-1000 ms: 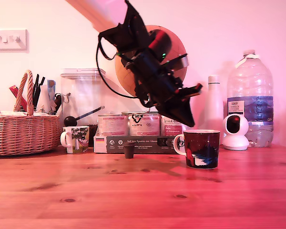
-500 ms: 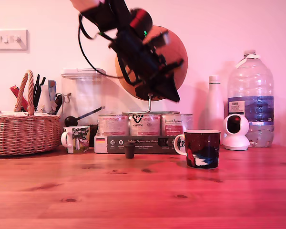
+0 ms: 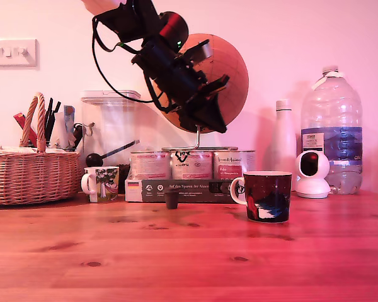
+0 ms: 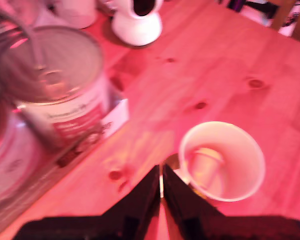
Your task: Pick up the coffee capsules on the table and drop them inside the coffee cup
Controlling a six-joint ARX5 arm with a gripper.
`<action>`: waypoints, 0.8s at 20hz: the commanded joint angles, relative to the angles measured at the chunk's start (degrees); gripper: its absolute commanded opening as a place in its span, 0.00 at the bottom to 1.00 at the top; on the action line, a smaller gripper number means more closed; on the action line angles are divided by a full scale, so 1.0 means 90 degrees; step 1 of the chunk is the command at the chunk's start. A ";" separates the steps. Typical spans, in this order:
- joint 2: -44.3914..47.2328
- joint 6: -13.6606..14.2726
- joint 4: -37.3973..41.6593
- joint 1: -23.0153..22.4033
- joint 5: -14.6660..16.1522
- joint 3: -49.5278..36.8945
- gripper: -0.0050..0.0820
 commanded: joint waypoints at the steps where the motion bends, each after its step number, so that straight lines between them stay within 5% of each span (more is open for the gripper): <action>1: -0.0262 0.0036 0.0134 -0.0002 -0.0078 -0.0063 0.03; 9: -0.1348 -0.0039 0.1341 0.0423 -0.0097 -0.2103 0.03; 12: -0.1945 -0.0129 0.2198 0.0663 0.0192 -0.3262 0.03; 16: -0.2395 -0.0117 0.3451 0.1042 0.1008 -0.4527 0.04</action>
